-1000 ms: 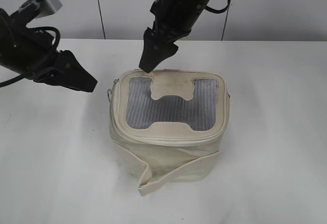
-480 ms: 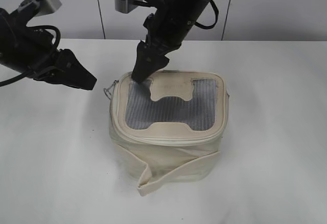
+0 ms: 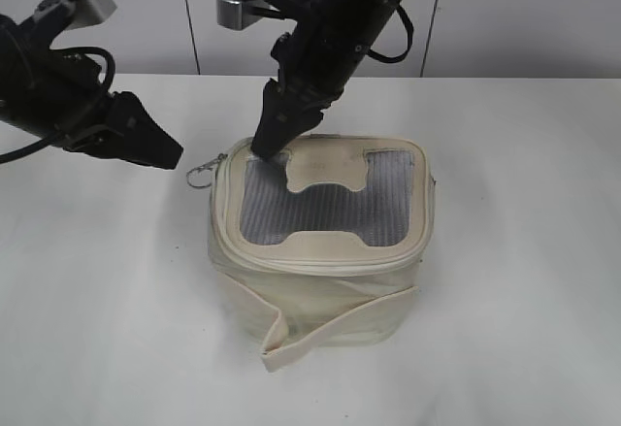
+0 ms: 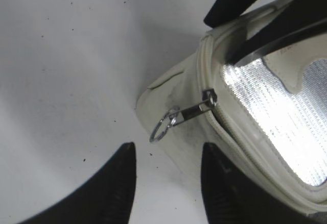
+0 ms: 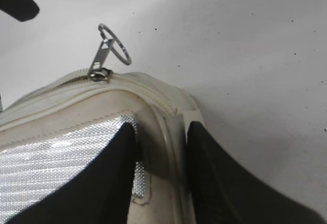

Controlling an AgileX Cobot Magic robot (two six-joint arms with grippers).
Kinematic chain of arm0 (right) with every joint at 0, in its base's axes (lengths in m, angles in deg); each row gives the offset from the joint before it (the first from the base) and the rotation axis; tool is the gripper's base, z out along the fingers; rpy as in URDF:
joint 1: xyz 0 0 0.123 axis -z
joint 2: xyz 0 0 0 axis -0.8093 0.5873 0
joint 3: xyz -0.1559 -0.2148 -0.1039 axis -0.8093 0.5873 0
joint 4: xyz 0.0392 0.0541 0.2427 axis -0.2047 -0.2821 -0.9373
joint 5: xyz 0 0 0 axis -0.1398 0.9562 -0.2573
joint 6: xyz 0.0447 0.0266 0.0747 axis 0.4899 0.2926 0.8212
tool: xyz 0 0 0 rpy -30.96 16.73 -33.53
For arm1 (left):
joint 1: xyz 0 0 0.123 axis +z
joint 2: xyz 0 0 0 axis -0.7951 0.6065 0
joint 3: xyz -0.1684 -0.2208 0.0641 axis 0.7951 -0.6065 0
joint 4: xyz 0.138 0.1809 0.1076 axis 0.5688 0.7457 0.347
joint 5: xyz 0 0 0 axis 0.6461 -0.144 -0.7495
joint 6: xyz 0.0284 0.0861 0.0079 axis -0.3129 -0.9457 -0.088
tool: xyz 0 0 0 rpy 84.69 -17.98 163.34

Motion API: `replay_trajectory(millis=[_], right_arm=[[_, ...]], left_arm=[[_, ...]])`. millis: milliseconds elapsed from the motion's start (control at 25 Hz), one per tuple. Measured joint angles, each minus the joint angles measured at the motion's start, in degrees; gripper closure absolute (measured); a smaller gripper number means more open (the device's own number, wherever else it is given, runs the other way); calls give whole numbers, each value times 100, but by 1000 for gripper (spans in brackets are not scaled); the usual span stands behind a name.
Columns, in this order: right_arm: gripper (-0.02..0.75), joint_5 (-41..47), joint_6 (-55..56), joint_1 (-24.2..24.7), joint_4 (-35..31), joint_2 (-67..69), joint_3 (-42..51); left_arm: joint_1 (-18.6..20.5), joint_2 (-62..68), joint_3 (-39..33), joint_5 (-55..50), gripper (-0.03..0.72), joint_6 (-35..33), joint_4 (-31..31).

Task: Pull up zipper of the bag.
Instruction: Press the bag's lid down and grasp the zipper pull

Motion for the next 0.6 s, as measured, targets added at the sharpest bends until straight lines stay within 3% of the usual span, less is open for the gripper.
replay_trajectory(millis=[280,600], right_arm=[[654,22,6,0,-6,0,0],[666,34,67,0,-11,0,0]], left_arm=[[-189,0,0,46,358,0,0],[-316,0,0,531,348,0,111]])
